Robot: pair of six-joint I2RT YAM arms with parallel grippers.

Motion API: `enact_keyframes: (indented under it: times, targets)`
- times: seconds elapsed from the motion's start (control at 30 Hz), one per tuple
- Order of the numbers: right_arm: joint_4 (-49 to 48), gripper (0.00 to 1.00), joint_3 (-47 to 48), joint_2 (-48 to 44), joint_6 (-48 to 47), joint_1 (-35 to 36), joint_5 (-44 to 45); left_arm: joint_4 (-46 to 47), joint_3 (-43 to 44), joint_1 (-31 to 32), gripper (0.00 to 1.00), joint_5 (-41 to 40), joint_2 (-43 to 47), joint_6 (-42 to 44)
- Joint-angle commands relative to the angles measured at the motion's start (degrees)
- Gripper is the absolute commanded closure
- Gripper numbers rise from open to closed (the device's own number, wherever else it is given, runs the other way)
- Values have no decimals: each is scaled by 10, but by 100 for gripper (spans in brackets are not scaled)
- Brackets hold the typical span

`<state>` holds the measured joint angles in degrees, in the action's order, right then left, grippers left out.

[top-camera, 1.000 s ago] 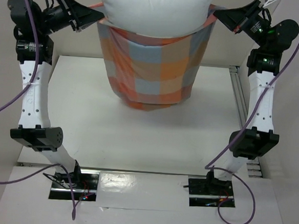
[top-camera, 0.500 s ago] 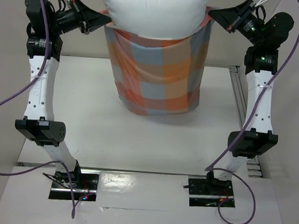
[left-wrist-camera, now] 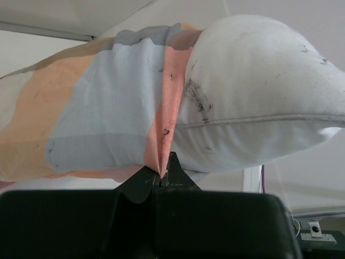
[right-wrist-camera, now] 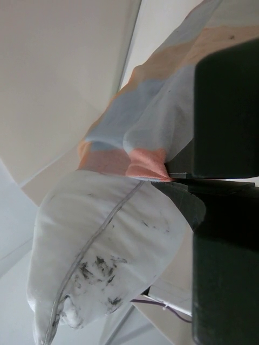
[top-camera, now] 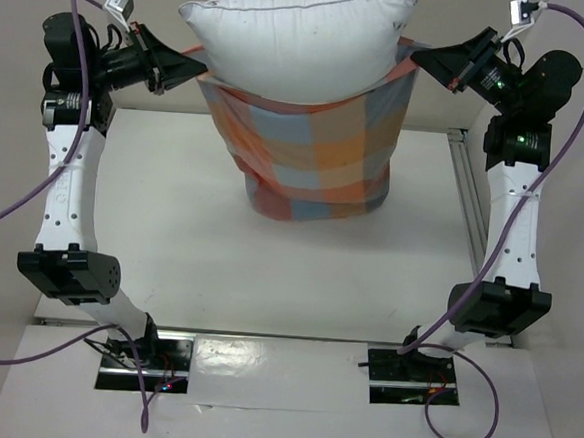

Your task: Put the pillow into the pillowcase

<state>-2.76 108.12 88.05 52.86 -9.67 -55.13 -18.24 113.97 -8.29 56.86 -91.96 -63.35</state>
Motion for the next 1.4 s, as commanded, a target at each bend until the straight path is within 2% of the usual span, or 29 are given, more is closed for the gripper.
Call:
enact_keyframes:
  times: [0.0,0.17,0.3,0.37,0.43,0.53,0.83,0.97,1.07,1.23,1.27,1.3,1.37]
  targets:
    - [-57,100,17,-19,-8,-59,101,28,19,-66,100,-50,25,9]
    - [-74,100,107,-6,7,-64,107,44,90,-66,100,-42,7,-23]
    - [-86,100,45,-22,11,-64,100,31,22,-66,100,-49,34,30]
    - [-106,100,6,-38,17,-56,87,17,-54,-59,100,-35,47,55]
    - [-75,100,1,-44,-6,-41,87,35,-139,-54,100,-23,78,75]
    - [-54,100,-6,-49,-32,-33,87,58,-194,-39,100,-14,107,82]
    - [-43,100,-37,-66,-50,-3,93,33,-194,-27,100,-14,121,102]
    - [-43,100,-31,-71,-56,13,93,33,-194,-22,94,-20,110,102]
    - [-36,100,-31,-71,-61,18,93,33,-194,-16,83,-25,105,97]
    - [-36,100,-26,-71,-66,18,93,33,-199,-16,77,-31,100,89]
    - [-36,100,-26,-71,-66,18,93,42,-199,-16,79,-31,100,89]
    - [-36,100,-26,-71,-66,18,93,50,-205,-11,100,-31,94,81]
    - [-36,100,-26,-71,-66,25,93,45,-211,-4,100,-62,94,81]
